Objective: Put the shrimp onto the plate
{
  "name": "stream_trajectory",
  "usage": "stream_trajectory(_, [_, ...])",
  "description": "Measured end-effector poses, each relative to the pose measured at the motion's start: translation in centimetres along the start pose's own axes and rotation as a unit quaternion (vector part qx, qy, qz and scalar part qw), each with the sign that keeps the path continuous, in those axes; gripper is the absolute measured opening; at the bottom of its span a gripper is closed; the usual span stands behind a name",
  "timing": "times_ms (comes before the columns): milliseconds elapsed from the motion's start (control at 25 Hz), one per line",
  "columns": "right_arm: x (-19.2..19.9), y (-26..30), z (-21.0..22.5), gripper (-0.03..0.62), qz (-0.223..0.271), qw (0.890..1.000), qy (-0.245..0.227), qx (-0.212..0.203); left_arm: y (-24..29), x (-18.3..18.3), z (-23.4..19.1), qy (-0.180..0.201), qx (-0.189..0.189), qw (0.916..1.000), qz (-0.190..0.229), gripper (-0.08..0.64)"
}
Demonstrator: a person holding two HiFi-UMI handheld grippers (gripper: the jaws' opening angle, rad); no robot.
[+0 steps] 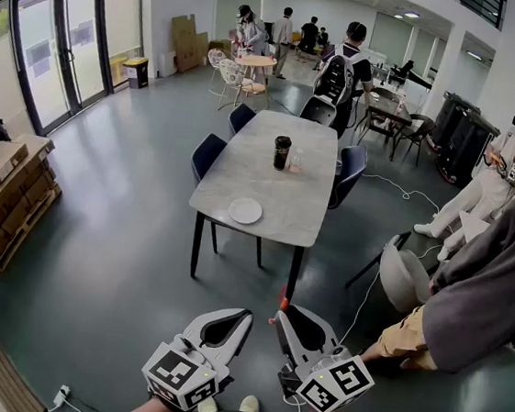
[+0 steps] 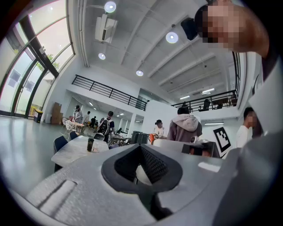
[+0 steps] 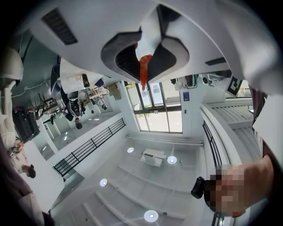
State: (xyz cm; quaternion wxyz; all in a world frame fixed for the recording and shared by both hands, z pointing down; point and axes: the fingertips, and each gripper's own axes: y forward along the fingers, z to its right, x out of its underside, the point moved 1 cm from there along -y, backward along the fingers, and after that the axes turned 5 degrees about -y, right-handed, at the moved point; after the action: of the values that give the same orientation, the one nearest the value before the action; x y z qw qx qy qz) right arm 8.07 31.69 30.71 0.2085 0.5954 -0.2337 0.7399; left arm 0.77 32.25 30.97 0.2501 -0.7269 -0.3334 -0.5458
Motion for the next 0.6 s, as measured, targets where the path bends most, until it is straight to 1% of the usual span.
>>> stream_trajectory(240, [-0.02,0.09,-0.14,0.058,0.005,1.0,0.014,-0.008,0.13,0.25,-0.15,0.0,-0.003,1.0,0.0,0.008])
stream_trajectory(600, [-0.58,-0.19,-0.01,0.058,0.015,1.0,0.019,-0.017,0.4,0.56,-0.51,-0.006,-0.016,0.9998,0.006,0.008])
